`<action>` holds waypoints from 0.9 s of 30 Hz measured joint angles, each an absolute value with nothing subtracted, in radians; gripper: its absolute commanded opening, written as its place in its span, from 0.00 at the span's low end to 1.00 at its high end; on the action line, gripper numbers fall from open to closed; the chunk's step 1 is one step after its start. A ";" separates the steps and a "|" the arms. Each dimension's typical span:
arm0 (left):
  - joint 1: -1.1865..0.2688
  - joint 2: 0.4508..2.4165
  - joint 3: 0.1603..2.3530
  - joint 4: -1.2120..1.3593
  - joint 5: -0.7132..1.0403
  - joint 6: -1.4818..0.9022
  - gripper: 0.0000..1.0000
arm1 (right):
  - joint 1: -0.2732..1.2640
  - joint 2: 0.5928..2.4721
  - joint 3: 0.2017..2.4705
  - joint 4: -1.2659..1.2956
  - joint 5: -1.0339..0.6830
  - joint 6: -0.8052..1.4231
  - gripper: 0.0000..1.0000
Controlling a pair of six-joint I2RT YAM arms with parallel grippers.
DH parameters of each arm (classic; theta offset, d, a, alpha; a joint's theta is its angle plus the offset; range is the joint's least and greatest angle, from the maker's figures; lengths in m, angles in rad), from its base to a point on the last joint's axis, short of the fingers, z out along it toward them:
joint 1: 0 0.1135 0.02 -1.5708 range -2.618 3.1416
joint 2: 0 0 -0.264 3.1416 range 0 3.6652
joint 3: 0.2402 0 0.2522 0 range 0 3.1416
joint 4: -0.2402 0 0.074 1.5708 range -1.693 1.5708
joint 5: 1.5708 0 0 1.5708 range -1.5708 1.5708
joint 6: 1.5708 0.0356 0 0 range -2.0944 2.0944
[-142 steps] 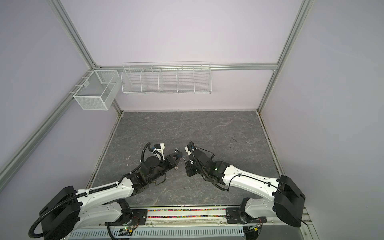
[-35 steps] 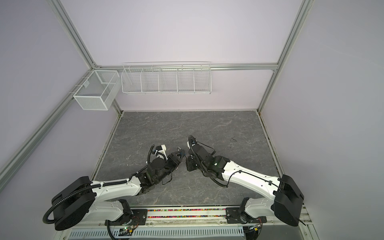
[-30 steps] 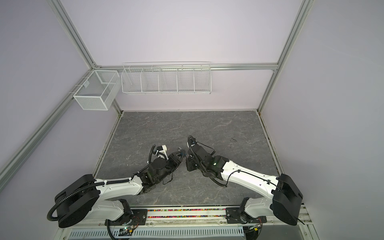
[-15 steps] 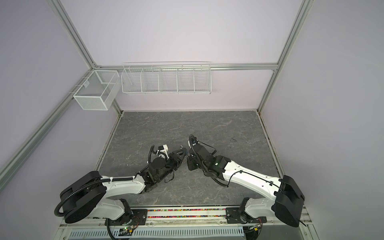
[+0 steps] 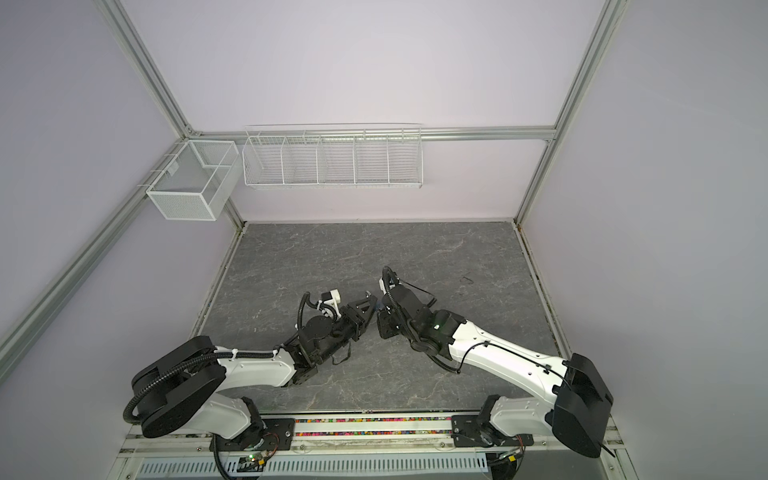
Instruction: Unlock with the key
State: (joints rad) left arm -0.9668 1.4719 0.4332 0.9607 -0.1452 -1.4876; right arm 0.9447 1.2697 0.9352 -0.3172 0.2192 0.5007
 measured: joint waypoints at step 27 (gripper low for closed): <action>-0.974 1.416 0.437 0.843 -0.211 -1.419 0.00 | 0.952 1.329 0.929 -0.225 0.202 0.550 0.16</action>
